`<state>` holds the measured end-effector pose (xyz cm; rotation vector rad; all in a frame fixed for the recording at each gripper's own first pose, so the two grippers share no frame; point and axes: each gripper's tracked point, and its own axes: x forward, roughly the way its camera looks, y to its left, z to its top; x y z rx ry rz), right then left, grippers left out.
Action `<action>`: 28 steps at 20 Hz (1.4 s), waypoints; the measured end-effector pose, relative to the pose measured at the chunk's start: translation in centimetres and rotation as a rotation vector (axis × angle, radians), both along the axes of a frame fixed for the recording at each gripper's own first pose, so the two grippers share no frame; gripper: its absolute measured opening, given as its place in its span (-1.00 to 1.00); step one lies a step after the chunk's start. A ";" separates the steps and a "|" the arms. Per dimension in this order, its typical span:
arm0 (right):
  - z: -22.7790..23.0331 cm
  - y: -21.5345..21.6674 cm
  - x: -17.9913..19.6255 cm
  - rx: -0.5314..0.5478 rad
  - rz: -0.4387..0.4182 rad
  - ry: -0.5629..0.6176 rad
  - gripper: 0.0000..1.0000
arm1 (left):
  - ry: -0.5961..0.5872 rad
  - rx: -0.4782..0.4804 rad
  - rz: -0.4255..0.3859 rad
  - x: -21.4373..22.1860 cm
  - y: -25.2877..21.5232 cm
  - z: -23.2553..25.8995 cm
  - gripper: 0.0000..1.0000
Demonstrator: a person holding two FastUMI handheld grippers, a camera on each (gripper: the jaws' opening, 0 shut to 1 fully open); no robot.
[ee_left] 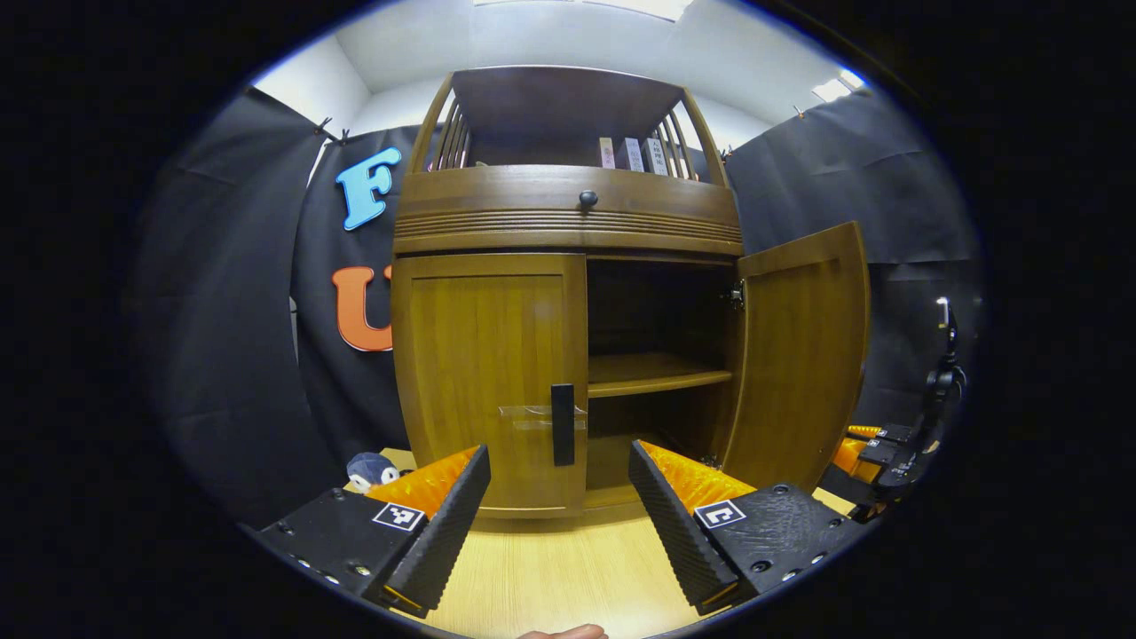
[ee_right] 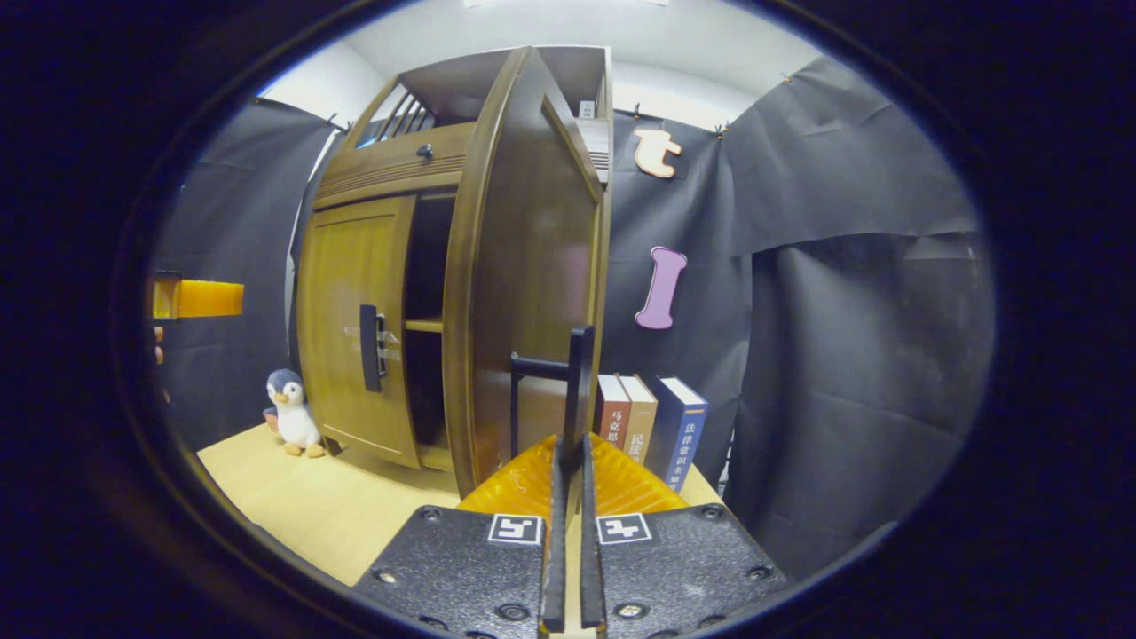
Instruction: Open the right door of the double-door shoe cabinet with the right hand, and open the left door with the left hand.
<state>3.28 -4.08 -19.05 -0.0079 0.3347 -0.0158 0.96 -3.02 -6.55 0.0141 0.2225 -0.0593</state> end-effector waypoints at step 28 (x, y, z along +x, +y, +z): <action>2.8 -11.3 -4.3 0.051 -0.146 -0.088 -0.75 | 0.073 -0.002 -0.005 9.8 -2.6 -5.7 0.89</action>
